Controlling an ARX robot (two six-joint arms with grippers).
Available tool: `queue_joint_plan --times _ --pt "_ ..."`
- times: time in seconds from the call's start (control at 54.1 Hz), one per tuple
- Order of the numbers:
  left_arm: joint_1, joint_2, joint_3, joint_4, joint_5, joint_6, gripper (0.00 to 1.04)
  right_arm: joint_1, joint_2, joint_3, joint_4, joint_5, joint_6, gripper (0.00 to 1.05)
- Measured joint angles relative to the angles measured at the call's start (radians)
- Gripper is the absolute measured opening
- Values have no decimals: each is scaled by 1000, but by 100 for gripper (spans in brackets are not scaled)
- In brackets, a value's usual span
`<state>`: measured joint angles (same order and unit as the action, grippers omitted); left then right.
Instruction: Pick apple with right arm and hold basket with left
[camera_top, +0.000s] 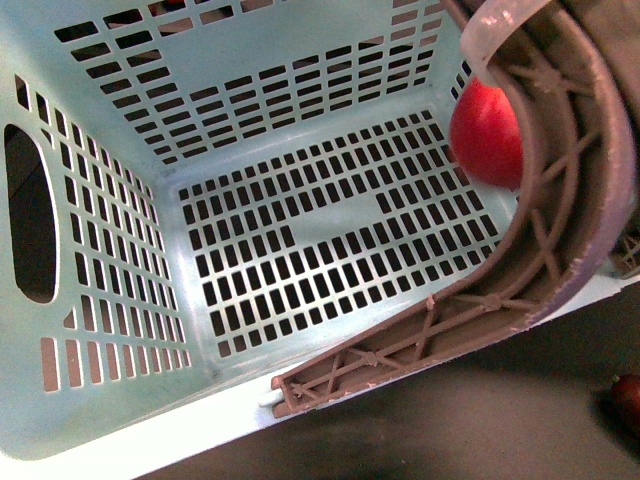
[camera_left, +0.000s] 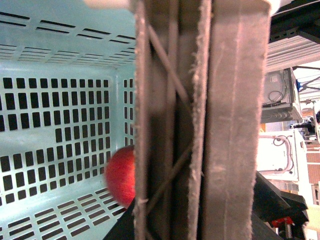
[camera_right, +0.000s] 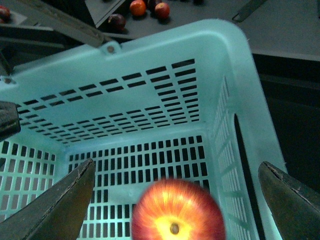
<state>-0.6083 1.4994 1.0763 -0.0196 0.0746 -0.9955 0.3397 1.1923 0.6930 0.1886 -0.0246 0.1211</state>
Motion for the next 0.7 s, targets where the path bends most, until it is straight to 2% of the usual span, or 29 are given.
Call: queue_joint_plan --times 0.055,0.166,0.296,0.388,0.481,0.555,0.573,0.629,0.703 --pt "0 0 0 0 1 2 15 -21 -24 0 1 14 8 96" --pt "0 0 -3 -2 2 2 15 -116 -100 -22 10 134 18 96" --pt "2 0 -3 -2 -7 6 15 -239 -200 -99 44 336 -37 96" --pt "2 0 -3 -2 -3 3 15 -261 -218 -112 47 361 -59 96" --pt "-2 0 -3 -2 3 3 15 -261 -219 -113 49 346 -71 96" --pt "-5 0 -3 -2 7 3 15 -297 -224 -151 146 209 -89 89" --pt "-5 0 -3 -2 9 2 15 -314 -233 -183 209 139 -93 84" --pt "-3 0 -3 -2 5 -5 15 -333 -268 -256 294 46 -101 71" --pt "0 0 -3 -2 -8 -1 15 -335 -313 -322 323 26 -111 58"
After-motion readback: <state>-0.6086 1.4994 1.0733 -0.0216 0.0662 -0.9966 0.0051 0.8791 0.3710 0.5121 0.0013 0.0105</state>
